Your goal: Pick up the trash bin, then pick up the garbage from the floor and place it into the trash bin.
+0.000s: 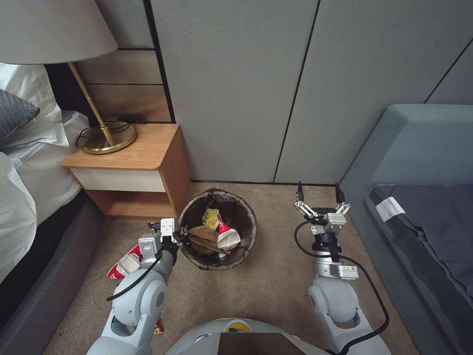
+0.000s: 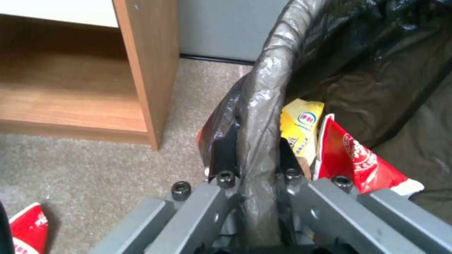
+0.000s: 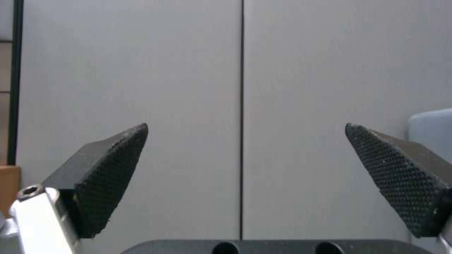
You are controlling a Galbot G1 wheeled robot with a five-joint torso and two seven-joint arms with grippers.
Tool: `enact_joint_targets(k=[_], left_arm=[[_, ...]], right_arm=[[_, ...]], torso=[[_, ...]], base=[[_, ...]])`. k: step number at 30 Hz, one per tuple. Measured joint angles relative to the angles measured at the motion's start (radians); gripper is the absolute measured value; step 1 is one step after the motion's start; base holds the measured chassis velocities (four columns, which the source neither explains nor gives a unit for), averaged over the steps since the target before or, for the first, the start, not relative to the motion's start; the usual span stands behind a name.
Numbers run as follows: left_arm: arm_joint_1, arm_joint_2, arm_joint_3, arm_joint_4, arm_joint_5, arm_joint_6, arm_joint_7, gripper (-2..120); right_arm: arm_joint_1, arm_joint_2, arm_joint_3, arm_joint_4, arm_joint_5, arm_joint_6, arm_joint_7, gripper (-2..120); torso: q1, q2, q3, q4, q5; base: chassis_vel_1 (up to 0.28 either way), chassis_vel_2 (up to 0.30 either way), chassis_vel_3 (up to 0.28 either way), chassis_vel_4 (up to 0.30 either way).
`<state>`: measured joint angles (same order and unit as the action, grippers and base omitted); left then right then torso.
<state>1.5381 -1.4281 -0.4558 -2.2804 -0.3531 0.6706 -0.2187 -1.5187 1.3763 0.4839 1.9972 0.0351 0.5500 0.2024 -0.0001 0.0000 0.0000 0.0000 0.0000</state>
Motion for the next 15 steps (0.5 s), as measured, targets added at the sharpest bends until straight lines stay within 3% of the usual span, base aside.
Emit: enact_joint_targets(k=[7, 15], left_arm=[[0.013, -0.003, 0.002, 0.004, 0.036, -0.031, 0.003, 0], [0.02, -0.003, 0.005, 0.009, 0.051, -0.054, 0.006, 0]], right_arm=[[-0.002, 0.011, 0.01, -0.108, -0.018, 0.053, -0.009, 99], [0.015, 0.014, 0.008, -0.149, -0.01, 0.055, -0.026, 99]], torso=[[0.0, 0.0, 0.0, -0.0001, 0.0001], [0.0, 0.0, 0.0, -0.0001, 0.0001]], base=[[0.0, 0.0, 0.0, 0.0], [0.0, 0.0, 0.0, 0.0]])
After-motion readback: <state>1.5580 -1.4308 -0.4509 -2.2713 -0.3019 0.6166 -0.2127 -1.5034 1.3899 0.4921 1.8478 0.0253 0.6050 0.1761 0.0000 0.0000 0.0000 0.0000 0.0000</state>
